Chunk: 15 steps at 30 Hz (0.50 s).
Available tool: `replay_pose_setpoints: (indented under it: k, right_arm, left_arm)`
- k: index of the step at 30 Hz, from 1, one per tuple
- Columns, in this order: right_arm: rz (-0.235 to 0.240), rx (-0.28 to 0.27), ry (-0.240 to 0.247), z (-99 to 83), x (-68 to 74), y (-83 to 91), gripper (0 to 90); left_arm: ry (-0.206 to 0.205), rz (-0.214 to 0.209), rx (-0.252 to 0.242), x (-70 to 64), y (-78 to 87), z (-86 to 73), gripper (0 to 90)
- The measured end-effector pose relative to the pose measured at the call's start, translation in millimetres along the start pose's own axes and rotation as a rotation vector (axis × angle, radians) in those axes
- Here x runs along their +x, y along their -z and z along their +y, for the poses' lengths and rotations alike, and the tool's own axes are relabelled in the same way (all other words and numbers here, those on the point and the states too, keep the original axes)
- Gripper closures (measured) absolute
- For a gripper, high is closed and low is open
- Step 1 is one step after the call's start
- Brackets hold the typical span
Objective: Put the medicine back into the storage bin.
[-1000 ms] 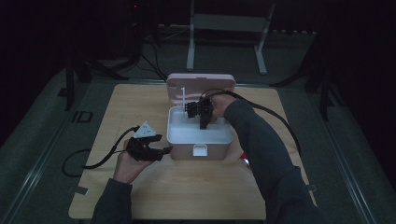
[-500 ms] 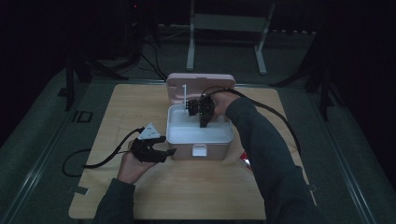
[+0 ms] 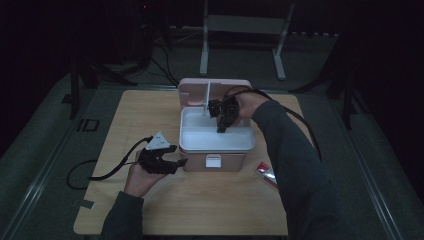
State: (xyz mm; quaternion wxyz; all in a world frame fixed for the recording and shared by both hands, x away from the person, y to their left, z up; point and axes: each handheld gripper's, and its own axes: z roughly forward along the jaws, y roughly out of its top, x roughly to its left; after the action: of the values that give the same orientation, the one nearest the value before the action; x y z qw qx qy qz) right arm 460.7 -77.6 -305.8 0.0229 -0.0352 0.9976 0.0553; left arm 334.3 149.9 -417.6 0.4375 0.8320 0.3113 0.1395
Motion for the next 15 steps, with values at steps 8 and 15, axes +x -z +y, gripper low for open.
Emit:
replay_pose_setpoints:
  k: [8, 15]
  right_arm:
    - [-0.006, -0.044, -0.04, -49.3, 13.5, 17.1, 89.7]
    - [0.002, -0.049, -0.165, -127.7, 18.5, 21.6, 89.7]
  left_arm:
    - [0.007, 0.007, -0.006, 0.8, 2.0, -0.5, 34.2]
    - [0.01, 0.007, -0.01, 1.2, 2.9, -1.2, 34.1]
